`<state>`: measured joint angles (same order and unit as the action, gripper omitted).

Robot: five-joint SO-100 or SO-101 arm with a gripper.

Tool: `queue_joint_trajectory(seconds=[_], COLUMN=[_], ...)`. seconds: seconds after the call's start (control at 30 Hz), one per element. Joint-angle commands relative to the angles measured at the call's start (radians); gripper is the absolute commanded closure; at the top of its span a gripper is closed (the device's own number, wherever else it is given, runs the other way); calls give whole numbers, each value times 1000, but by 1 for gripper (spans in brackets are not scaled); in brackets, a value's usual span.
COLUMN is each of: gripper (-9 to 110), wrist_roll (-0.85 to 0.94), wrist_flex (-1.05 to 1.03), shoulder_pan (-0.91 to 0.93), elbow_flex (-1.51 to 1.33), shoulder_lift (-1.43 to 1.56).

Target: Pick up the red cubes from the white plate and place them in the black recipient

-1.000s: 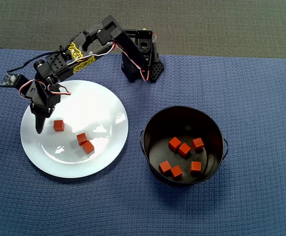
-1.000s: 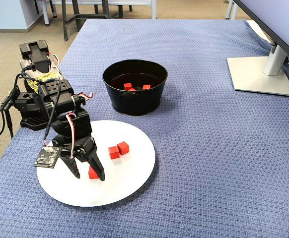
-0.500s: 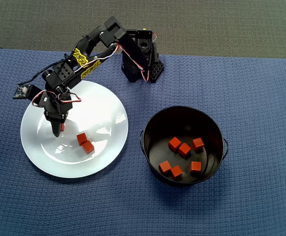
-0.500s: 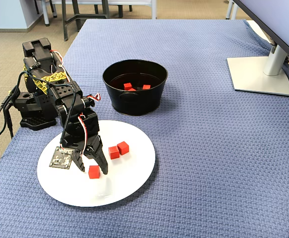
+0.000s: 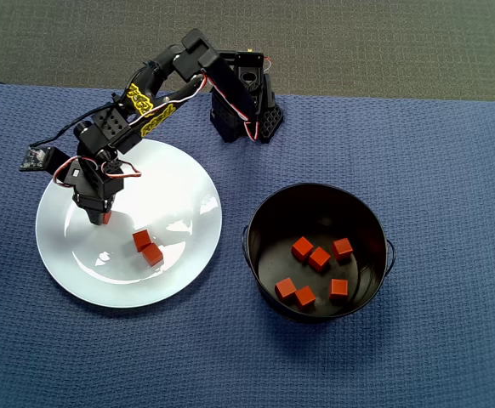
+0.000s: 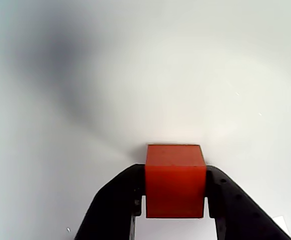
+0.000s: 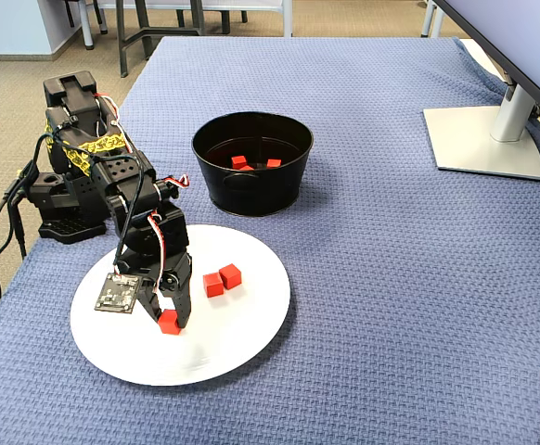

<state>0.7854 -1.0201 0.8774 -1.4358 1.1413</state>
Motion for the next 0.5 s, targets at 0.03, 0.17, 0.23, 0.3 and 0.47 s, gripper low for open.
queue_joint_trajectory(seconds=[0.03,0.17,0.23,0.3,0.47], gripper=[102,102,102,102,102], wrist_roll=[-41,-92,-132,-187,-354], wrist_flex=[-92,-202,-244,-272,-371], shoulder_pan=[-32,-80,-123,-184,-469], elbow_flex=[106,132,109,78,54], shoulder_lift=[187,370,471,569,727])
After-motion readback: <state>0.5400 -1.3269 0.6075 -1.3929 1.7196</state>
